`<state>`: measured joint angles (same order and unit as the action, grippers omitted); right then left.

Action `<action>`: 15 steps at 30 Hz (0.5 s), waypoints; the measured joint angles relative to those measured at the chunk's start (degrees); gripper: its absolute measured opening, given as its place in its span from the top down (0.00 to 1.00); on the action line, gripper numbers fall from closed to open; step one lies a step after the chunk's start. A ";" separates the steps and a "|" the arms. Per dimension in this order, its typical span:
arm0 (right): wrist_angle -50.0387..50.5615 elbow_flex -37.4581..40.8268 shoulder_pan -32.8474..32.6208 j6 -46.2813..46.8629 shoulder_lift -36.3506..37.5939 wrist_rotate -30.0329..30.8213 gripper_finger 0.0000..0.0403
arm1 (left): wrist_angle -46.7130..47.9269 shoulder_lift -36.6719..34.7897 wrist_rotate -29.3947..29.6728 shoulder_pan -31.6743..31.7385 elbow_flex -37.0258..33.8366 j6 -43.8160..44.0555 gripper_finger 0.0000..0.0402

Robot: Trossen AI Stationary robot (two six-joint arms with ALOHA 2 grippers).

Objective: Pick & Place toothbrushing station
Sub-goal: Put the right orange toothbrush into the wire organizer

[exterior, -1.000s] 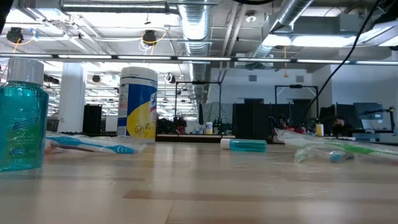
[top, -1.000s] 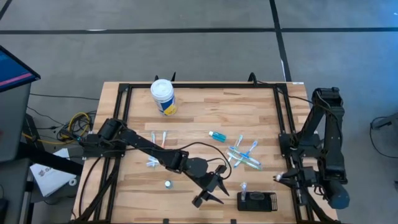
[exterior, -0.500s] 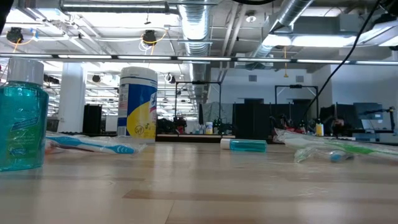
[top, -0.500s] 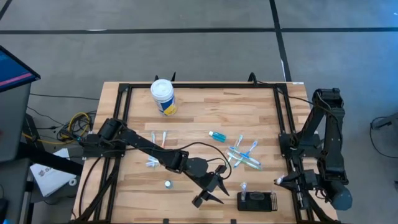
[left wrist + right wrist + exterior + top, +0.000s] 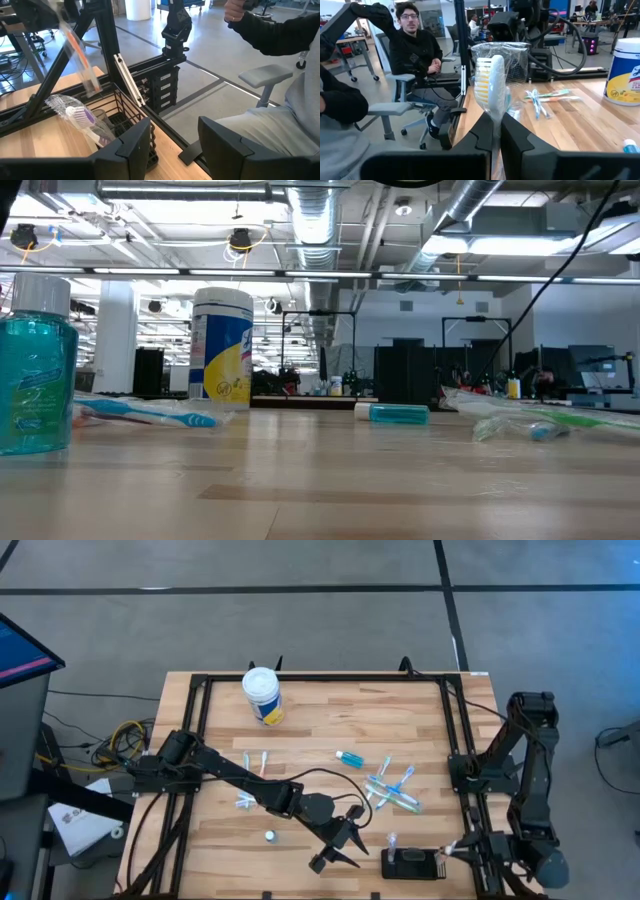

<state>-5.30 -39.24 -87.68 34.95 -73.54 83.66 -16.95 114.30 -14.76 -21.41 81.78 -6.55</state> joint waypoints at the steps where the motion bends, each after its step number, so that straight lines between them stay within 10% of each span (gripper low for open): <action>1: -0.32 0.00 0.04 -0.02 -0.22 0.03 0.99 | 0.00 0.00 0.07 0.00 0.00 0.00 0.60; 15: -11.32 0.00 0.11 -8.29 -3.38 -0.55 0.99 | 0.00 0.00 0.26 0.00 0.00 -0.02 0.60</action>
<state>-16.62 -39.24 -87.57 26.67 -76.93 83.10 -16.95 114.30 -14.50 -21.41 81.78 -6.57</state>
